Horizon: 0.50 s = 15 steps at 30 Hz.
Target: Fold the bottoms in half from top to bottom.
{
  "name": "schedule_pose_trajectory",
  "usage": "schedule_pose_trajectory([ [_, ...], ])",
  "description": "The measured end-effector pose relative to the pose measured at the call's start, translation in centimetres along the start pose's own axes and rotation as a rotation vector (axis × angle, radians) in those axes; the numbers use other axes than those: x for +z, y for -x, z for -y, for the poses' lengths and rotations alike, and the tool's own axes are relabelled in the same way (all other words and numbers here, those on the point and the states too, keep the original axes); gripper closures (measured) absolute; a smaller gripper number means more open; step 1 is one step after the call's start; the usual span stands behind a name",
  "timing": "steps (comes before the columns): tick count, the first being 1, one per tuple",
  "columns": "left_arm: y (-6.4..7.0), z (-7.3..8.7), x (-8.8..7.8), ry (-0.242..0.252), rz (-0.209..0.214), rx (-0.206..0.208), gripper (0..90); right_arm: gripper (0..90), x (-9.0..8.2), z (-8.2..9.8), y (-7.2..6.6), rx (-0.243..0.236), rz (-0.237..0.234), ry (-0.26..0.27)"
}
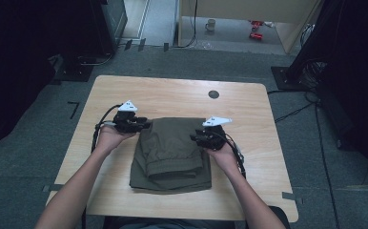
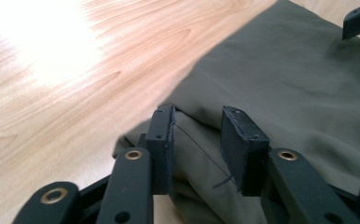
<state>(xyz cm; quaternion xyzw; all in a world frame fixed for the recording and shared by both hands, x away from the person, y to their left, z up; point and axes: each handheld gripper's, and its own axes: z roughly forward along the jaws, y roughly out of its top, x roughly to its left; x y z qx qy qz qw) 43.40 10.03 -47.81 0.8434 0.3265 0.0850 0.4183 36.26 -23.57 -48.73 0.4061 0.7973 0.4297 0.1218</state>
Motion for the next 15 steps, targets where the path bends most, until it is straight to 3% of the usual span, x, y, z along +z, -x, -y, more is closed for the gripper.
schedule_pose_trajectory([
  [6, -0.3, 0.4, 1.9, -0.025, -0.023, 0.025, 64.9, 58.3, 1.3, -0.2, 0.6, -0.003, 0.026, -0.004],
  [10, -0.2, 0.9, 2.7, -0.062, -0.048, 0.066, 66.5, 57.3, 2.3, 0.3, 0.5, -0.028, 0.029, -0.067],
  [13, -0.2, 1.3, 2.9, -0.065, -0.063, 0.087, 73.7, 56.4, 2.6, 0.6, 0.3, -0.050, 0.039, -0.090],
  [15, -0.4, 1.3, 2.9, -0.070, -0.068, 0.087, 83.5, 56.1, 2.8, 0.8, 0.3, -0.061, 0.044, -0.107],
])
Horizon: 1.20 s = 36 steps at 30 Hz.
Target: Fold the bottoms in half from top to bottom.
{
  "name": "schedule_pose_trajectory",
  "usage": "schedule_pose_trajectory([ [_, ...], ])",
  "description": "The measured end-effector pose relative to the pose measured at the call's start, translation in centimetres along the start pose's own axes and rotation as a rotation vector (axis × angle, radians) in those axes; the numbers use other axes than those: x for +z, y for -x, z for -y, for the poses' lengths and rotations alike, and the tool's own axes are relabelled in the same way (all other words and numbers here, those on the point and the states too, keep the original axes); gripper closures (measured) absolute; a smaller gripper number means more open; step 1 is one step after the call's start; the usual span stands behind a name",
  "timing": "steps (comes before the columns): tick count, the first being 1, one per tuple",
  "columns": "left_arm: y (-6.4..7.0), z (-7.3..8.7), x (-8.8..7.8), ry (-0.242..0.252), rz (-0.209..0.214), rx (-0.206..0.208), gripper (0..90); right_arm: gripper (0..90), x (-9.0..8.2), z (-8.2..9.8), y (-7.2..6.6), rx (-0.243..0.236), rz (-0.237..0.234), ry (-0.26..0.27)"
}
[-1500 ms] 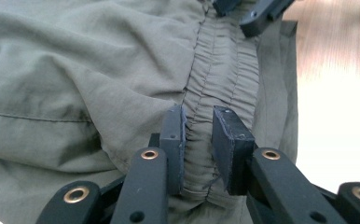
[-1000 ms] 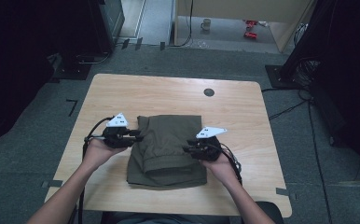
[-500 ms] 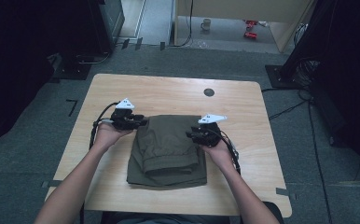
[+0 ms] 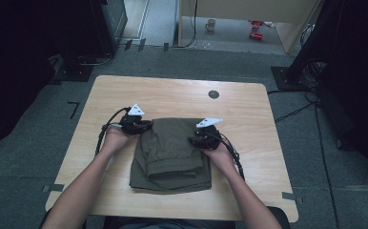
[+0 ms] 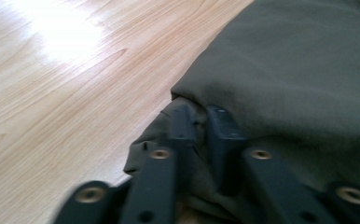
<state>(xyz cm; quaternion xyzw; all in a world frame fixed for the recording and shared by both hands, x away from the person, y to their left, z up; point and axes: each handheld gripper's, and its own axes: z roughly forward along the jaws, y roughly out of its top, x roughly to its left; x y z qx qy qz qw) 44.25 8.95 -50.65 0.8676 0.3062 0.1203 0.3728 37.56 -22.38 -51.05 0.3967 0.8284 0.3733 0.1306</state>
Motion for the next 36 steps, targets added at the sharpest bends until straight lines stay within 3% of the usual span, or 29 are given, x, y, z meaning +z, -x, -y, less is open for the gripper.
schedule_pose_trajectory([
  [3, -0.6, -0.1, -0.5, -0.016, -0.002, -0.022, 88.5, 56.6, 0.1, 0.4, -0.2, -0.036, 0.015, 0.013],
  [5, -1.5, 0.0, -1.2, -0.015, -0.002, -0.059, 88.9, 57.5, 0.0, 0.7, -0.3, -0.040, 0.023, 0.024],
  [9, -3.0, 0.6, -2.3, 0.032, 0.017, -0.144, 88.5, 59.8, -0.2, 0.8, -0.2, -0.044, 0.027, 0.026],
  [11, -3.0, 0.6, -2.3, 0.036, 0.016, -0.153, 88.2, 59.9, -0.3, 0.9, -0.2, -0.049, 0.032, 0.026],
  [13, -2.9, 0.6, -2.2, 0.043, 0.000, -0.144, 86.0, 59.5, -0.3, 0.9, -0.2, -0.048, 0.037, 0.028],
  [17, -3.3, 0.7, -2.8, 0.071, 0.020, -0.197, 76.9, 57.4, -0.5, 1.1, -0.2, -0.034, 0.039, 0.029],
  [24, -3.0, 0.1, -4.4, 0.103, 0.033, -0.195, 73.3, 61.4, -1.3, 0.7, 0.0, 0.017, 0.017, 0.033],
  [31, -2.2, -0.3, -5.2, 0.104, 0.061, -0.182, 72.6, 62.6, -2.0, 0.6, 0.0, 0.040, -0.001, 0.039],
  [36, -1.8, -0.2, -5.5, 0.080, 0.089, -0.182, 68.4, 62.4, -2.4, 0.6, 0.1, 0.053, -0.004, 0.050],
])
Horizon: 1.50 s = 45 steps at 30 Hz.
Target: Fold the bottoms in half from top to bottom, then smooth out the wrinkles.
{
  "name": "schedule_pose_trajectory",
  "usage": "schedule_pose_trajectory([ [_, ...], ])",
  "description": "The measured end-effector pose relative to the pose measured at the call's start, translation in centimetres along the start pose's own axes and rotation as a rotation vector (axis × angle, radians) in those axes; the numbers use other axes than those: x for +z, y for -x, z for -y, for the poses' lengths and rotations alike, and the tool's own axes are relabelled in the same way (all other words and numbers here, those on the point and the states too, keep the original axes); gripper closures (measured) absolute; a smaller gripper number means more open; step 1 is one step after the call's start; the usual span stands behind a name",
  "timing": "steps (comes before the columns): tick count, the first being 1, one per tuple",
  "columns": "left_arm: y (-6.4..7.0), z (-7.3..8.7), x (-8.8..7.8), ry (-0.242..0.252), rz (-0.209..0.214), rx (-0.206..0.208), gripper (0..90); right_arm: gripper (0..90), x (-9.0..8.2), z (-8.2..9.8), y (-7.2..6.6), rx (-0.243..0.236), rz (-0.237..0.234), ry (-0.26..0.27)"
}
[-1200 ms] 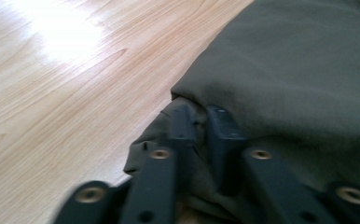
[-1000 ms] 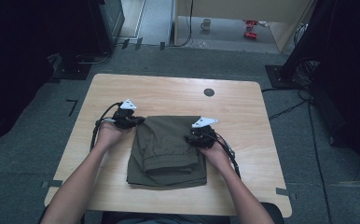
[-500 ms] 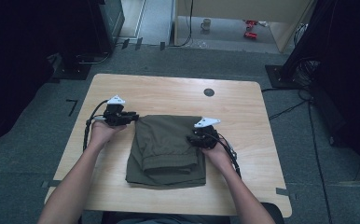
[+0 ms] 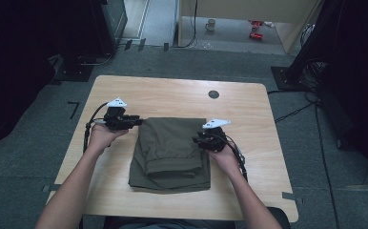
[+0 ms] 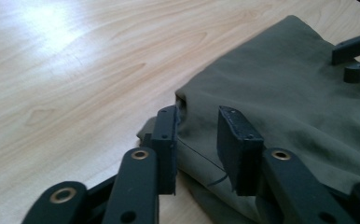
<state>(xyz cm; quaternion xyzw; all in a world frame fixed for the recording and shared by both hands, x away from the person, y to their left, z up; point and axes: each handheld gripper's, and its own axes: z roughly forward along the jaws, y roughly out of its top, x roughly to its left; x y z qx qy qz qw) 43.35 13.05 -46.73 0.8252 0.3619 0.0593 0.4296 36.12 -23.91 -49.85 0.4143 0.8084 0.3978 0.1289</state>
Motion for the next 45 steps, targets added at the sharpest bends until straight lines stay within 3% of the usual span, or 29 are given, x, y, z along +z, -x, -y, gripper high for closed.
schedule_pose_trajectory([
  [16, 2.4, 0.5, -1.3, 0.015, 0.021, 0.059, 56.1, 53.8, -1.2, 0.1, 0.1, 0.033, -0.038, -0.020],
  [23, 3.5, 1.3, -2.2, 0.027, 0.021, 0.076, 50.2, 50.4, -1.8, 0.4, -0.1, 0.029, -0.039, -0.004],
  [30, 4.7, 2.5, -3.3, 0.030, 0.017, 0.119, 46.3, 48.0, -2.6, 0.9, -0.5, 0.023, -0.042, 0.011],
  [45, 4.4, 5.0, -5.4, 0.044, -0.011, 0.115, 42.3, 45.4, -5.1, 2.6, -0.1, -0.009, -0.028, 0.036],
])
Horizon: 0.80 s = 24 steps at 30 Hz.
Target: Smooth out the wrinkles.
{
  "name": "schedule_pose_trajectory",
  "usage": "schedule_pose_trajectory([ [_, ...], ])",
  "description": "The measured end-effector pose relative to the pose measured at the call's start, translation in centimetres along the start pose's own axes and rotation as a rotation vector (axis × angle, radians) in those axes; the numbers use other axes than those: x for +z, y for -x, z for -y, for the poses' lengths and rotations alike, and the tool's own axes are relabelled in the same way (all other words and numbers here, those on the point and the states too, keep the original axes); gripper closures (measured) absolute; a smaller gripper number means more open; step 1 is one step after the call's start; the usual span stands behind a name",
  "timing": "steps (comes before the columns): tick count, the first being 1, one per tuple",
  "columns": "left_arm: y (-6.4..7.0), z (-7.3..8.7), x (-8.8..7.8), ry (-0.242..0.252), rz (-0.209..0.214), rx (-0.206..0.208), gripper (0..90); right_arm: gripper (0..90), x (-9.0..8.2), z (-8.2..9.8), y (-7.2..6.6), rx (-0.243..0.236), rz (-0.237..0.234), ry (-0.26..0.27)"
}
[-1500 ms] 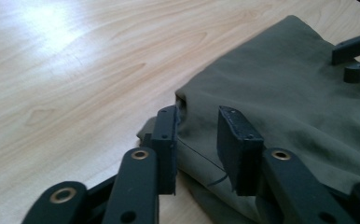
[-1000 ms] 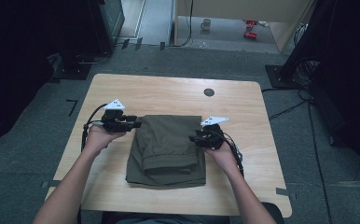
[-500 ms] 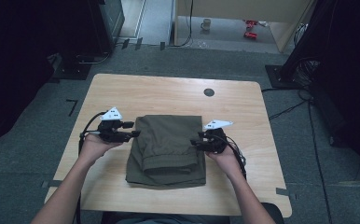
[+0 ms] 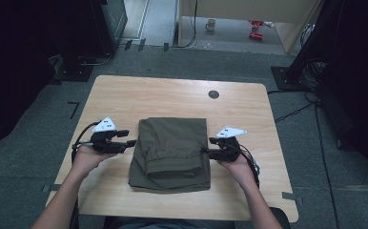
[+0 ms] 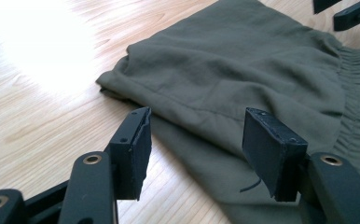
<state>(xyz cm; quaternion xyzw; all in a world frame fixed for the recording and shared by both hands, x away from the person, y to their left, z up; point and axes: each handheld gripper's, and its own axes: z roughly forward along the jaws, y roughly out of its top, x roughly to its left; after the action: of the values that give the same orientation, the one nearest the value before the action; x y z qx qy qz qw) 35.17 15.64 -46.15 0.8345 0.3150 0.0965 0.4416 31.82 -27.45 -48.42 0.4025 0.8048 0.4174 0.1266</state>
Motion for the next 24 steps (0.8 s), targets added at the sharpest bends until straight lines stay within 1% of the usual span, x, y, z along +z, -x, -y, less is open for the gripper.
schedule_pose_trajectory([
  [4, -0.5, 0.5, -0.3, 0.004, -0.014, -0.013, 41.4, 44.9, -0.8, 0.4, 0.7, 0.017, 0.012, 0.007],
  [7, -1.0, 0.8, -0.5, -0.003, -0.030, -0.024, 41.1, 44.4, -1.2, 0.7, 1.4, 0.028, 0.025, 0.013],
  [8, -1.1, 0.9, -0.5, -0.003, -0.032, -0.027, 40.9, 43.8, -1.3, 0.8, 1.7, 0.038, 0.026, 0.008],
  [9, -1.3, 1.0, -0.5, -0.001, -0.032, -0.031, 40.8, 43.6, -1.4, 0.9, 1.9, 0.037, 0.029, 0.008],
  [10, -1.4, 1.1, -0.6, 0.000, -0.033, -0.030, 40.6, 43.6, -1.5, 1.1, 2.3, 0.046, 0.039, 0.003],
  [12, -1.6, 1.3, -0.6, 0.001, -0.038, -0.029, 39.9, 43.3, -1.6, 1.4, 2.8, 0.042, 0.048, -0.005],
  [15, -2.2, 1.8, -0.5, -0.009, -0.045, -0.037, 38.0, 42.6, -1.8, 1.8, 3.5, 0.048, 0.060, -0.011],
  [19, -2.9, 2.4, -0.3, -0.035, -0.053, -0.048, 36.9, 41.1, -1.9, 2.3, 4.5, 0.054, 0.079, -0.011],
  [24, -3.7, 3.1, 0.0, -0.066, -0.079, -0.046, 36.5, 39.0, -1.9, 3.0, 6.0, 0.075, 0.108, -0.027],
])
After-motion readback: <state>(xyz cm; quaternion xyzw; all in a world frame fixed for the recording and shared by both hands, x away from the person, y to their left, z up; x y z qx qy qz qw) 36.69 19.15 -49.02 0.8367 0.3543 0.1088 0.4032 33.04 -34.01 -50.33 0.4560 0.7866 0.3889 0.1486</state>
